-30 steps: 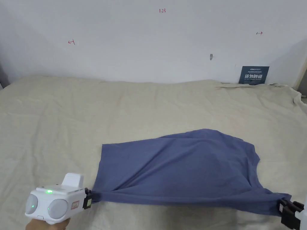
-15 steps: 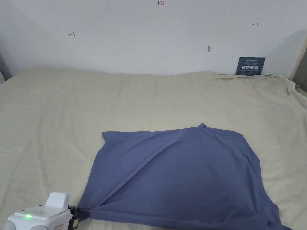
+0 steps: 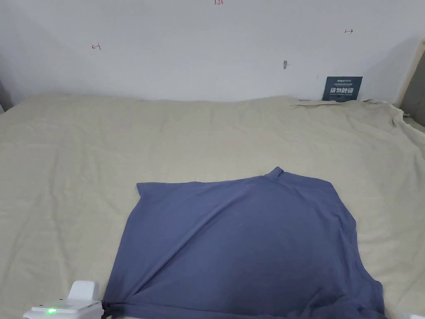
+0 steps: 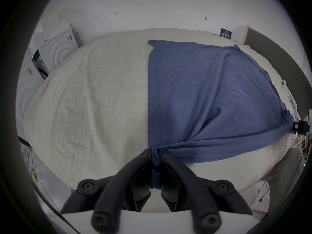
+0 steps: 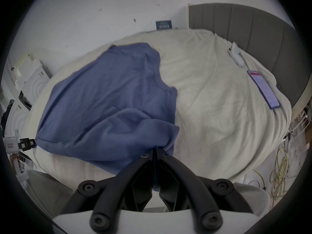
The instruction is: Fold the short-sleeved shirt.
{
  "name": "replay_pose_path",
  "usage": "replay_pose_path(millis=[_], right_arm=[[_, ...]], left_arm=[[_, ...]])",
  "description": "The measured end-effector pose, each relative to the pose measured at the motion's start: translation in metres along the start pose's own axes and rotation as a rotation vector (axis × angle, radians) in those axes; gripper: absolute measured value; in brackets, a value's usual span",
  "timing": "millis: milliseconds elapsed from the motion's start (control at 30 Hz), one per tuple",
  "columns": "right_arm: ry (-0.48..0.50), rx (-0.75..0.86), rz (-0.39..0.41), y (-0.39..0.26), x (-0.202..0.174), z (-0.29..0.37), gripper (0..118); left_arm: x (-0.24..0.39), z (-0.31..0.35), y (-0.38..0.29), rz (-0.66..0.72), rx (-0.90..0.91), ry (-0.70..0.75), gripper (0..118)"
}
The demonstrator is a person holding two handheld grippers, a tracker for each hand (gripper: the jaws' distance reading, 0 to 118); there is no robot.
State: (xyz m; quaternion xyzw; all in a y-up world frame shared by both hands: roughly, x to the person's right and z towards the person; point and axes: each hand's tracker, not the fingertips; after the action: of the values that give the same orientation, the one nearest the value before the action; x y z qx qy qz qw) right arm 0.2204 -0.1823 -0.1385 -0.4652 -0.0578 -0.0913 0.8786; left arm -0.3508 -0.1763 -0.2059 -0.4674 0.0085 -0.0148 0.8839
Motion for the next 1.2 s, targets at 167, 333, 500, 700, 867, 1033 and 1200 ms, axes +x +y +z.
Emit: replay_pose_path(millis=[167, 333, 500, 700, 867, 1033, 1200], right_arm=[[-0.008, -0.019, 0.001, -0.001, -0.012, 0.009, 13], [-0.016, 0.103, 0.005, 0.016, -0.030, 0.056, 108], [-0.009, 0.317, -0.002, 0.041, -0.026, 0.103, 108], [0.008, 0.485, 0.013, 0.060, -0.035, 0.145, 108], [-0.021, 0.558, 0.067, 0.060, -0.045, 0.157, 84], [-0.031, 0.597, 0.093, 0.056, -0.052, 0.156, 0], [-0.006, 0.595, 0.094, 0.055, -0.054, 0.154, 0]], left_arm=[[0.002, 0.007, 0.005, 0.010, -0.038, 0.039, 70], [-0.001, 0.032, 0.015, 0.097, 0.025, 0.019, 114], [0.001, 0.074, 0.034, 0.119, 0.209, -0.008, 115], [0.011, 0.103, 0.053, 0.062, 0.359, 0.035, 114], [0.024, 0.110, 0.052, 0.007, 0.439, 0.037, 73], [0.034, 0.111, 0.049, -0.016, 0.450, 0.038, 0], [0.030, 0.101, 0.045, 0.033, 0.303, -0.059, 0]])
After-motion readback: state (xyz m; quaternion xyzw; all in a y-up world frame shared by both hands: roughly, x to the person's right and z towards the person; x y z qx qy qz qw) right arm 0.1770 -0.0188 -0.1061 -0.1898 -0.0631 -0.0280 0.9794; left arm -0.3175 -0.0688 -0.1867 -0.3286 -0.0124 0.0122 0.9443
